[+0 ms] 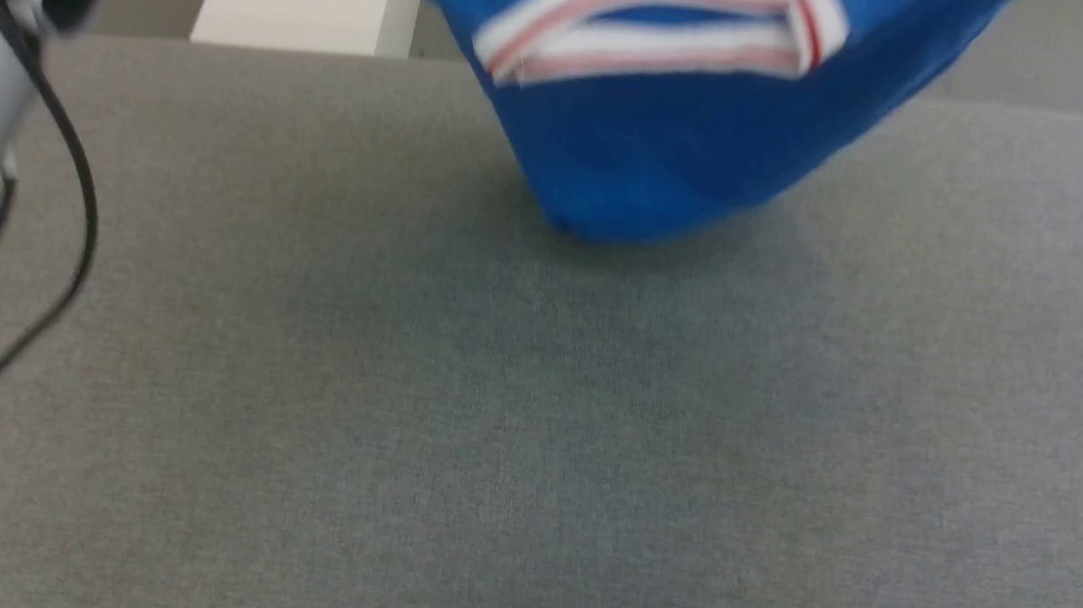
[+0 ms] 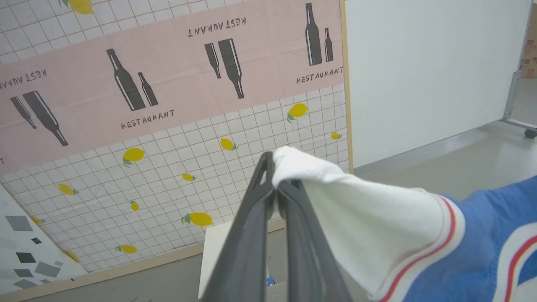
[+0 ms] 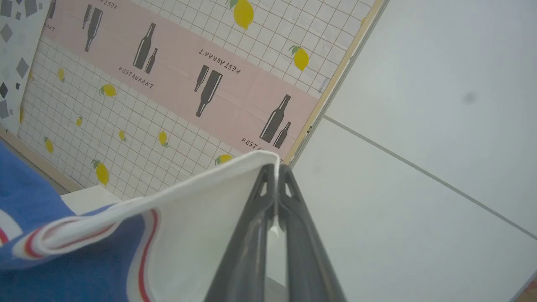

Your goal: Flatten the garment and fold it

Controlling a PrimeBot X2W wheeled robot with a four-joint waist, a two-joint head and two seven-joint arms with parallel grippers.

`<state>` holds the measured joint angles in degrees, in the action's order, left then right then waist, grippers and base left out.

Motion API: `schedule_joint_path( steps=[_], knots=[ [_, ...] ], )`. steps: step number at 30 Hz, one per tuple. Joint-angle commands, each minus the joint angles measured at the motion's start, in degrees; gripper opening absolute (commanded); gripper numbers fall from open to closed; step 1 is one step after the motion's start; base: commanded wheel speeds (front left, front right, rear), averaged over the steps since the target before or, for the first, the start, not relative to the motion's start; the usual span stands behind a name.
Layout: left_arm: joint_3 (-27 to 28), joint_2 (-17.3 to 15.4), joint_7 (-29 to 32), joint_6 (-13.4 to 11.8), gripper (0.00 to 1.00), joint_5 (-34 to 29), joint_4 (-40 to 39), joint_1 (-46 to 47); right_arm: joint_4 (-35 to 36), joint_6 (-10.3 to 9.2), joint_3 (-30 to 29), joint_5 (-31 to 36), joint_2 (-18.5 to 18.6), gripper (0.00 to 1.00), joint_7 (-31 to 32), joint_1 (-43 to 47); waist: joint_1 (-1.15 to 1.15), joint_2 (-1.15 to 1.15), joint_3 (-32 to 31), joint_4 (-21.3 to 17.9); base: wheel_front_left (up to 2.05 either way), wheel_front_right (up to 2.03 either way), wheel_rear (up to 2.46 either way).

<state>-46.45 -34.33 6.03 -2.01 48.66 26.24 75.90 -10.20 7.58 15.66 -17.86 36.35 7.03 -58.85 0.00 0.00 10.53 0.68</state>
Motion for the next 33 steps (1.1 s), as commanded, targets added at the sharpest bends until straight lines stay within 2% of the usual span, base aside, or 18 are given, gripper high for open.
schedule_joint_path(
  steps=[1, 10, 16, 20, 25, 33],
  knots=[
    [0.77, 0.95, -1.25, 0.18, 0.00, -1.00, 1.59, 3.93, -1.34, -0.09, 0.12, 1.42, -0.71, 0.00, 0.07, -3.91, 0.00, 0.00, 7.57, 0.25, 0.00, 0.00, 0.00],
    [4.72, 6.03, -12.04, -1.20, 0.00, -7.05, 11.51, 24.89, -11.34, -0.09, 3.28, 11.64, -2.22, 0.00, -3.79, -27.86, 0.00, 0.00, 20.09, 0.54, 0.00, 0.00, 0.00],
    [7.68, 7.61, -16.68, -0.81, 0.00, -7.30, 16.88, 34.98, -19.00, -0.09, 3.47, 16.24, -3.69, 0.00, -6.66, -40.41, 0.00, 0.00, 23.92, 0.64, 0.00, 0.00, 0.00],
    [9.11, 8.22, -18.73, -0.70, 0.00, -7.15, 20.32, 38.31, -23.50, -0.09, 3.38, 18.19, -5.04, 0.00, -9.01, -45.84, 0.00, 0.00, 24.76, 1.35, 0.00, 0.00, 0.00],
    [9.86, 9.11, -20.44, -0.15, 0.00, -7.61, 23.63, 38.43, -28.51, -0.09, 3.92, 19.27, -6.12, 0.00, -12.29, -47.38, 0.00, 0.00, 25.14, 1.85, 0.00, 0.00, 0.00],
    [10.52, 9.22, -20.98, 1.78, 0.00, -8.29, 26.24, 31.11, -35.97, -0.09, 5.57, 18.21, -7.52, 0.00, -17.75, -41.26, 0.00, 0.00, 24.52, 1.70, 0.00, 0.00, 0.00]
  ],
)
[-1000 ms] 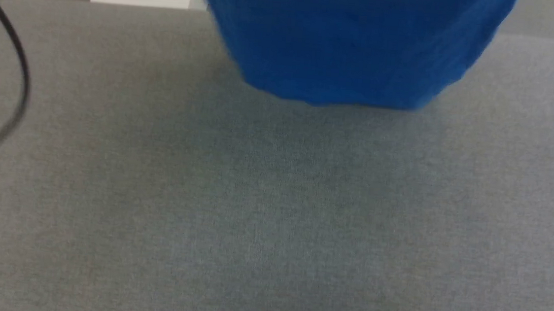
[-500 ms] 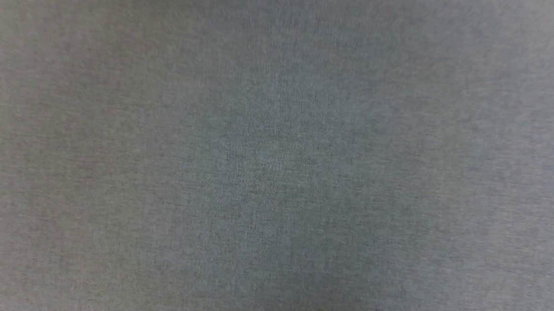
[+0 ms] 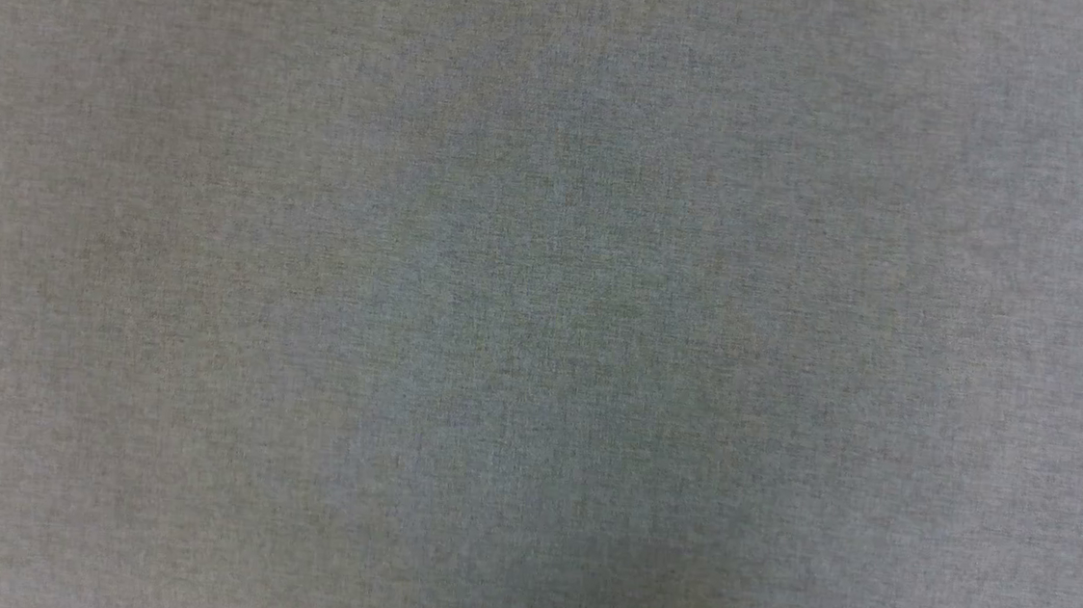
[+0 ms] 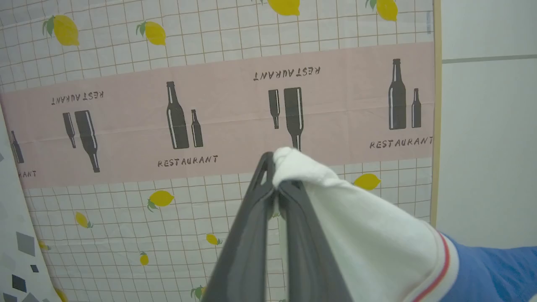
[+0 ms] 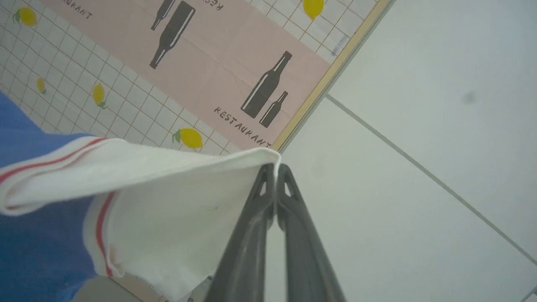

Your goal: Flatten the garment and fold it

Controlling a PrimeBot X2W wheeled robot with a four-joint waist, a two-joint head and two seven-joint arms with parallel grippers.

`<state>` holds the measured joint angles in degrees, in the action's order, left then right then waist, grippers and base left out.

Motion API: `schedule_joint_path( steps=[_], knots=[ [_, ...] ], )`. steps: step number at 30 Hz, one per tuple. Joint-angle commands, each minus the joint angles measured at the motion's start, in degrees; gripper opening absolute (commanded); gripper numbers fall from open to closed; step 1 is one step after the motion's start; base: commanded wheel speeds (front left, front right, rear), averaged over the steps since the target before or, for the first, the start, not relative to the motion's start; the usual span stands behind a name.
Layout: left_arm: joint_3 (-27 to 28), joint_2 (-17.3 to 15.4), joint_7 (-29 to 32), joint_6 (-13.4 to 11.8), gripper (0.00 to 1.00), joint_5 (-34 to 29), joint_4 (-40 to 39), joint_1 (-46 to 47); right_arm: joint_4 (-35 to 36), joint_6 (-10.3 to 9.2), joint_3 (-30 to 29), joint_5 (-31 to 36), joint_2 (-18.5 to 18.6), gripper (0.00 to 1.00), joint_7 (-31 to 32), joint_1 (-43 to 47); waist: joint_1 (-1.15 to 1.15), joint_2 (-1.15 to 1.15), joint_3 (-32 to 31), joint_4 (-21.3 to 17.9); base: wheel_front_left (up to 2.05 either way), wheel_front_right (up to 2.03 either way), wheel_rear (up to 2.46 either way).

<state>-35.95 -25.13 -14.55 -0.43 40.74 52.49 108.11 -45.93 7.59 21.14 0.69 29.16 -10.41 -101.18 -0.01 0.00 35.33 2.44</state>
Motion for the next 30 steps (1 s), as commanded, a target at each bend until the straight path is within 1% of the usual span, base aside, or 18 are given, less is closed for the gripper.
schedule_joint_path(
  steps=[1, 6, 10, 13, 17, 21, 26, 30],
  knots=[
    [0.66, -0.21, -0.41, 0.30, 0.00, -0.53, -0.61, -2.84, -1.05, -0.10, 0.35, -0.63, -0.64, 0.00, -0.97, 2.41, 0.01, 0.00, -0.61, -0.20, 0.00, 0.00, 0.00],
    [3.73, -1.50, -0.43, 1.70, 0.00, -1.67, -4.97, -14.35, -2.03, -0.10, 2.92, -1.78, -1.98, 0.00, -3.66, 10.37, 0.01, 0.00, -3.74, -0.88, 0.00, 0.00, 0.00],
    [6.56, -1.99, -0.44, 2.17, 0.00, -3.18, -10.08, -26.12, 0.31, -0.10, 3.68, -4.11, -1.56, 0.00, -4.44, 18.72, 0.01, 0.00, -7.64, -0.71, 0.00, 0.00, 0.00],
    [8.97, -2.70, -0.44, 2.32, 0.00, -3.88, -13.82, -36.31, 3.91, -0.10, 3.99, -6.25, -0.76, 0.00, -4.55, 26.67, 0.01, 0.00, -11.31, -0.72, 0.00, 0.00, 0.00],
    [13.93, -3.95, -0.44, 1.64, 0.00, -2.91, -18.63, -49.81, 9.60, -0.10, 4.95, -8.53, 1.08, 0.00, -4.57, 38.33, 0.01, 0.00, -16.09, -1.12, 0.00, 0.00, 0.00],
    [18.33, -5.33, -0.44, 0.62, 0.00, -1.55, -23.38, -64.61, 15.30, -0.10, 4.35, -9.66, 2.11, 0.00, -4.58, 50.69, 0.01, 0.00, -20.63, -2.07, 0.00, 0.00, 0.00],
    [20.95, -5.47, -0.44, -1.38, 0.00, 0.23, -28.61, -80.25, 21.35, -0.10, 2.43, -10.17, 3.28, 0.00, -4.32, 65.10, 0.01, 0.00, -24.89, -2.67, 0.00, 0.00, 0.00],
    [21.76, -5.72, -0.39, -3.11, 0.00, 1.87, -32.20, -89.69, 26.03, -0.10, 0.85, -10.22, 4.10, 0.00, -2.73, 74.99, 0.01, 0.00, -27.11, -3.08, 0.00, 0.00, 0.00]
  ],
)
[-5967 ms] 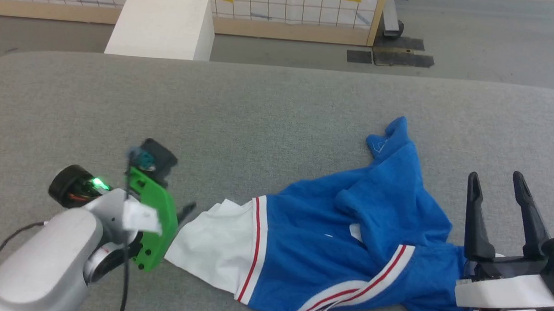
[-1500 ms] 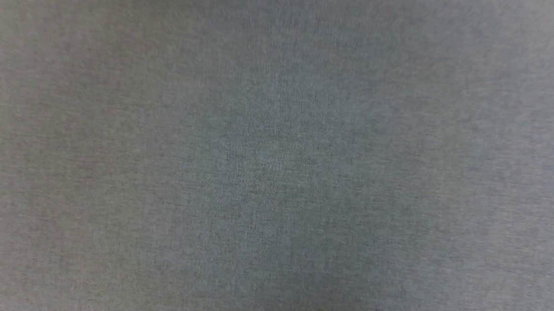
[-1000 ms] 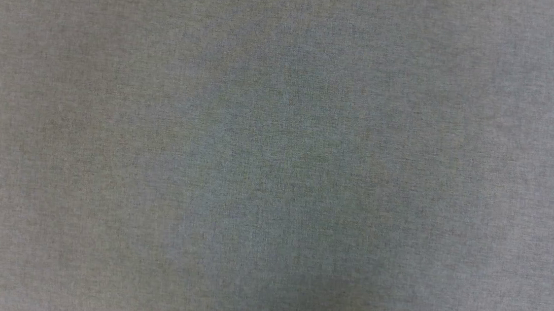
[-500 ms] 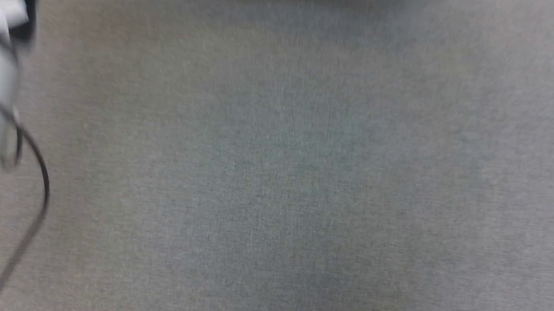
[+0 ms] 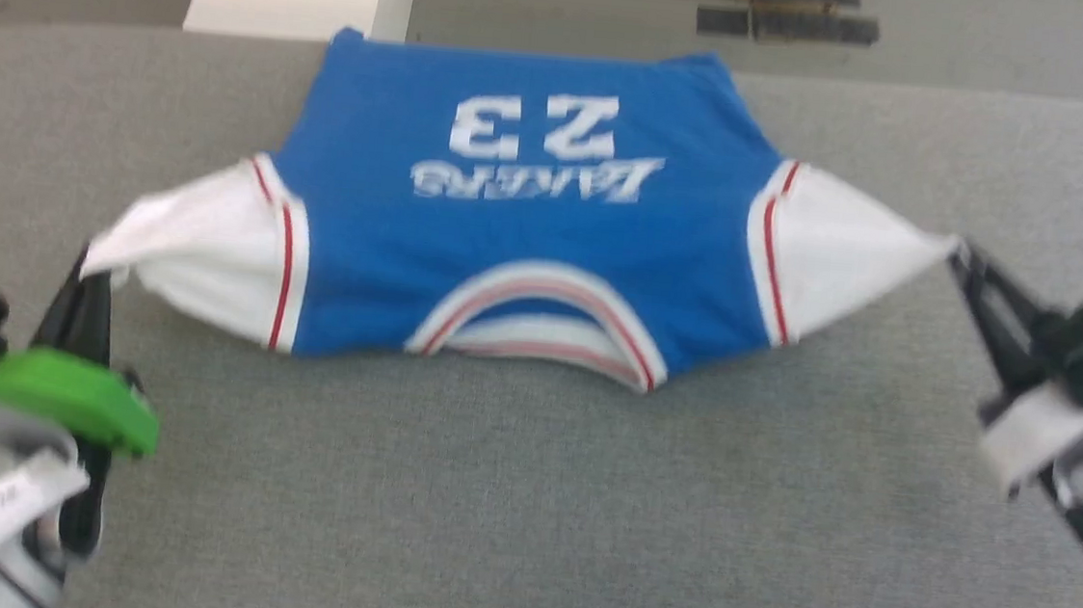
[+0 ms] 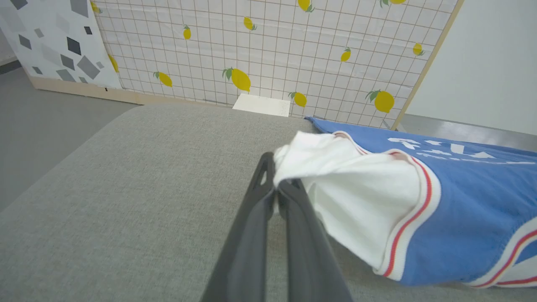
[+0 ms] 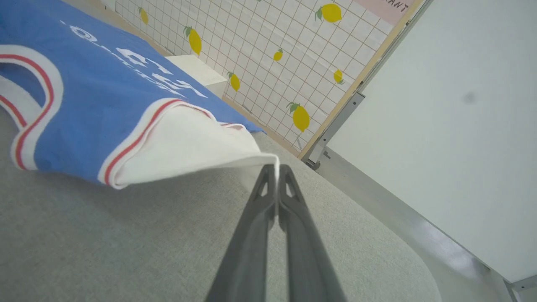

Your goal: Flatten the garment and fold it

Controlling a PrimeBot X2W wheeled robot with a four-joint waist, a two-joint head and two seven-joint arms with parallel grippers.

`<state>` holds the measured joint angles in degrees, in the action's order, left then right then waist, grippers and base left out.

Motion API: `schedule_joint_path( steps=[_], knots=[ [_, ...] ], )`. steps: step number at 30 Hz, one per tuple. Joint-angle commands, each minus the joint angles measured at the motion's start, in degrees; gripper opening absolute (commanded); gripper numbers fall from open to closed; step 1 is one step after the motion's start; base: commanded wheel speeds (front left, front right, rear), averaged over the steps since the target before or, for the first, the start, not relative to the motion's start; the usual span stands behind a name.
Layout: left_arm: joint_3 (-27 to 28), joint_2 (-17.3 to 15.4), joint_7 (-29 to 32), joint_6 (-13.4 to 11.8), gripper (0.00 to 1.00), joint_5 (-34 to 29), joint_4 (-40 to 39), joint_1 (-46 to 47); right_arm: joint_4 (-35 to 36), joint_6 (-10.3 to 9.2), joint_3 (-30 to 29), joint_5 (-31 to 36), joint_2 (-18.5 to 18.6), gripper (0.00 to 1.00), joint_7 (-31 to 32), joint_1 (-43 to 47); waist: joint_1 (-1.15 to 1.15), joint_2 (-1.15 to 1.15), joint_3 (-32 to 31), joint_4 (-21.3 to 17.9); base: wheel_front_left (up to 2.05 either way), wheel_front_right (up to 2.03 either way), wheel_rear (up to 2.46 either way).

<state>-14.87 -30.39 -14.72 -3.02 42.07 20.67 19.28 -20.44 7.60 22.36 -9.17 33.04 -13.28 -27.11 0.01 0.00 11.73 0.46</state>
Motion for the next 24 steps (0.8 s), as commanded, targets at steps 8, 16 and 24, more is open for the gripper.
schedule_joint_path(
  steps=[8, 16, 24],
  knots=[
    [2.89, -0.23, -0.05, -3.17, 0.00, 3.88, -3.28, -13.83, 6.62, -0.11, -3.86, -0.79, 2.00, 0.00, 4.66, 18.14, -0.01, 0.00, -7.23, -2.06, 0.00, 0.00, 0.00],
    [5.04, -0.94, 0.09, -5.49, 0.00, 5.74, -4.08, -25.98, 9.47, -0.11, -7.53, -2.10, 1.87, 0.00, 8.54, 31.68, -0.01, 0.00, -8.78, -2.97, 0.00, 0.00, 0.00],
    [6.40, 0.98, -0.16, -6.42, 0.00, 5.83, -2.77, -33.09, 8.84, -0.11, -6.36, -3.18, 0.96, 0.00, 12.12, 42.41, -0.01, 0.00, -8.87, -2.05, 0.00, 0.00, 0.00]
  ],
)
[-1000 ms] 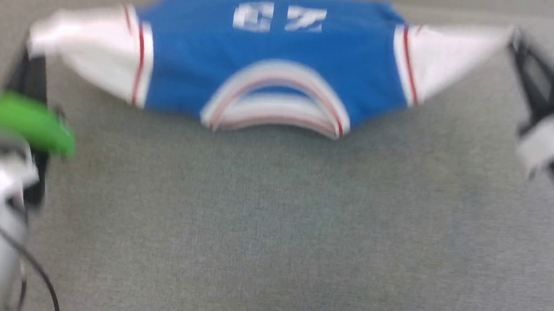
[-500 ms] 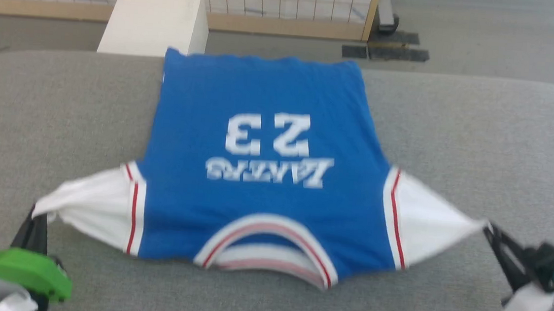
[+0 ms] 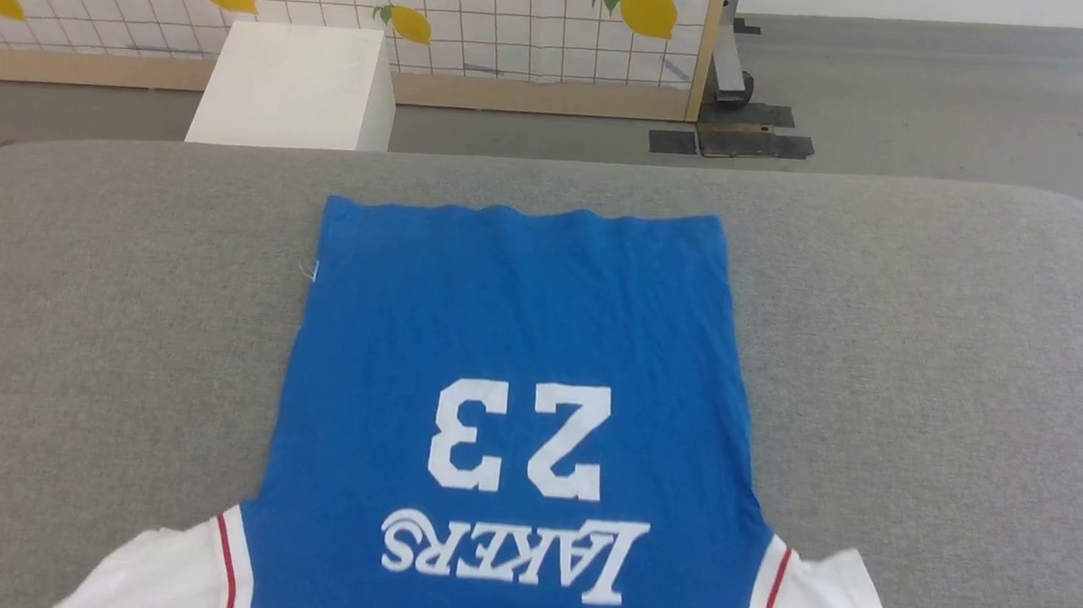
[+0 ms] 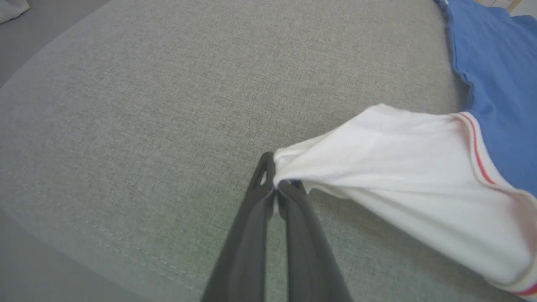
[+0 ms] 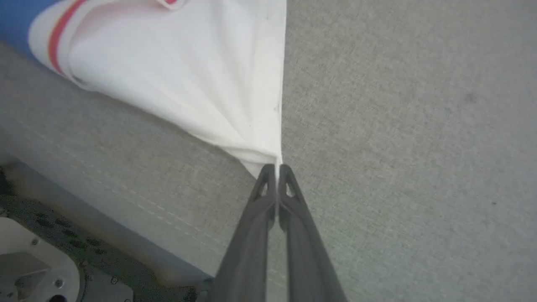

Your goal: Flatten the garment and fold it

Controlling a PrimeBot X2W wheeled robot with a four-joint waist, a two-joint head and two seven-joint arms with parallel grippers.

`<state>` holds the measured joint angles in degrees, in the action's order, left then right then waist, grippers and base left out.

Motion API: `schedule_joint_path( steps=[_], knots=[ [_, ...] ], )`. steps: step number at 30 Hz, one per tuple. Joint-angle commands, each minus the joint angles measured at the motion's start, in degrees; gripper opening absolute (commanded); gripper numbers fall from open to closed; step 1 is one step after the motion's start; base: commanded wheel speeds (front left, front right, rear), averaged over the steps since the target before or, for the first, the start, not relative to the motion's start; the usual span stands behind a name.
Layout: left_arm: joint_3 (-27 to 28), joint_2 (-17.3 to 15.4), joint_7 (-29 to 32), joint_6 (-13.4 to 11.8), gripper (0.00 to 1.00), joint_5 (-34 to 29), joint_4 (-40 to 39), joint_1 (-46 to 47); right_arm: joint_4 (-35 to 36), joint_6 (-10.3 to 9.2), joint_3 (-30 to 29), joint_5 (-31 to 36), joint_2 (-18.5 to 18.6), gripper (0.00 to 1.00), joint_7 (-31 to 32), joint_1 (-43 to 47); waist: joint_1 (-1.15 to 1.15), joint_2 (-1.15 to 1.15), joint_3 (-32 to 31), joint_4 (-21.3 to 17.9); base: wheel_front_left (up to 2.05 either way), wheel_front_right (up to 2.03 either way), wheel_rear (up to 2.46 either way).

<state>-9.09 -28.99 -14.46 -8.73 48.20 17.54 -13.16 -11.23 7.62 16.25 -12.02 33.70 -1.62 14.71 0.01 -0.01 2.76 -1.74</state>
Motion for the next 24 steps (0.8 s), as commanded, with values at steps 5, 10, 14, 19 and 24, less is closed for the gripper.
schedule_joint_path(
  steps=[5, 10, 14, 19, 24],
  knots=[
    [0.16, 1.47, -0.48, -0.63, 0.00, -1.43, 0.98, -1.06, 0.42, -0.13, 3.13, -2.69, 1.62, 0.00, 4.54, 3.47, -0.01, 0.01, -0.17, 0.82, 0.00, 0.00, 0.00],
    [0.16, 1.89, -0.51, -0.08, 0.00, -2.84, 0.67, 0.15, 3.01, -0.13, 0.53, -3.23, 1.54, 0.46, 4.42, 1.92, -0.01, 0.01, -0.66, 0.91, 0.00, 0.00, 0.00],
    [0.02, 1.86, -0.52, 0.32, 0.00, -4.02, -0.19, 0.99, 5.52, -0.13, -4.10, -3.00, 1.41, 1.00, 4.26, -0.74, -0.01, 0.01, -0.80, 1.06, 0.00, 0.00, 0.00],
    [-0.36, 2.20, -0.52, 0.27, 0.00, -5.30, -2.00, 1.99, 11.27, -0.13, -9.26, -3.97, 2.61, 1.00, 5.36, -6.06, -0.01, 0.01, -0.12, 1.72, 0.00, 0.00, 0.00],
    [-1.76, 2.81, -0.53, 0.39, 0.00, -6.92, -3.83, 3.66, 15.62, -0.13, -12.35, -5.26, 4.68, 1.00, 8.39, -15.72, -0.01, 0.01, 1.28, 3.64, 0.00, 0.00, 0.00]
  ],
)
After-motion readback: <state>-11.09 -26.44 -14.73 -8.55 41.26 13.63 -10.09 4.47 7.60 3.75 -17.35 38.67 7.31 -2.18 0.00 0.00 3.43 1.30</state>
